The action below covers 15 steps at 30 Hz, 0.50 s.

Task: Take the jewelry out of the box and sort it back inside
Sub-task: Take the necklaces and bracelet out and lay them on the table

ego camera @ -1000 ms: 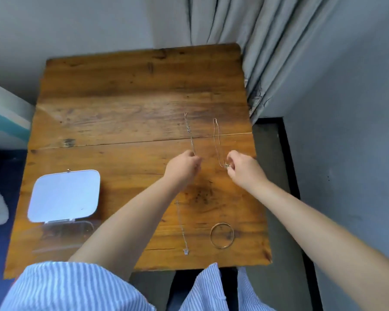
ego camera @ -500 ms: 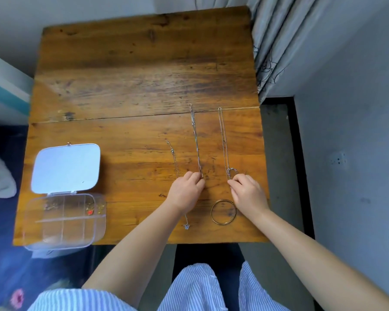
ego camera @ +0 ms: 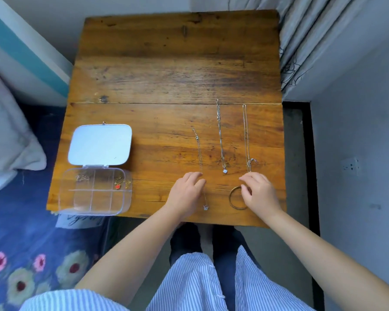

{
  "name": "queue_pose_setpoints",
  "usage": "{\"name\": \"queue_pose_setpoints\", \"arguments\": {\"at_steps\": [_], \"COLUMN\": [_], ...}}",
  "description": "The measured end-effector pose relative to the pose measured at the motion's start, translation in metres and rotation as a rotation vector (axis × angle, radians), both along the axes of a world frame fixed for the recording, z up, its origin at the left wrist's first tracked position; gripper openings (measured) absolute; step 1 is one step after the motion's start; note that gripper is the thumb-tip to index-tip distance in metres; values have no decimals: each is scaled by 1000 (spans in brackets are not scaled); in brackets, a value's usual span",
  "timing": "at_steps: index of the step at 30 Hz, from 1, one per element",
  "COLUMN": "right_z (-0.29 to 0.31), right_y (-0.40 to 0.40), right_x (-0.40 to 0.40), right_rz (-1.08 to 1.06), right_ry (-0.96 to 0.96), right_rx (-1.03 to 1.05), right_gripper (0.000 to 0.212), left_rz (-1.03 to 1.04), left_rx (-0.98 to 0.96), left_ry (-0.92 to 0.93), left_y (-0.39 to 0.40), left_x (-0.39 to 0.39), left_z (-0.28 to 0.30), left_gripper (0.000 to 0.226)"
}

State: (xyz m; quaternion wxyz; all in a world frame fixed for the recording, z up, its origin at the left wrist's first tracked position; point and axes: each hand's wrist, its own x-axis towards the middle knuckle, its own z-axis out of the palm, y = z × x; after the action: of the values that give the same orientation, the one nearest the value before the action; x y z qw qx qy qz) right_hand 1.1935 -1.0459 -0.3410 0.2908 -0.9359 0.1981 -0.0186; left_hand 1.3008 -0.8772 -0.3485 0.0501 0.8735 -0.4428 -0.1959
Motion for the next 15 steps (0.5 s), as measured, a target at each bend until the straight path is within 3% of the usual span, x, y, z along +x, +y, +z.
{"name": "queue_pose_setpoints", "arguments": {"at_steps": [4, 8, 15], "right_z": [13, 20, 18], "right_y": [36, 113, 234], "right_x": [36, 84, 142], "right_rz": [44, 177, 241], "right_ry": [-80, -98, 52], "right_rx": [72, 120, 130], "right_gripper": [23, 19, 20], "left_rz": [3, 180, 399], "left_rx": [-82, -74, 12], "left_ry": [-91, -118, -108], "left_y": [45, 129, 267], "left_x": [28, 63, 122], "left_z": [27, 41, 35], "left_gripper": [35, 28, 29]}}
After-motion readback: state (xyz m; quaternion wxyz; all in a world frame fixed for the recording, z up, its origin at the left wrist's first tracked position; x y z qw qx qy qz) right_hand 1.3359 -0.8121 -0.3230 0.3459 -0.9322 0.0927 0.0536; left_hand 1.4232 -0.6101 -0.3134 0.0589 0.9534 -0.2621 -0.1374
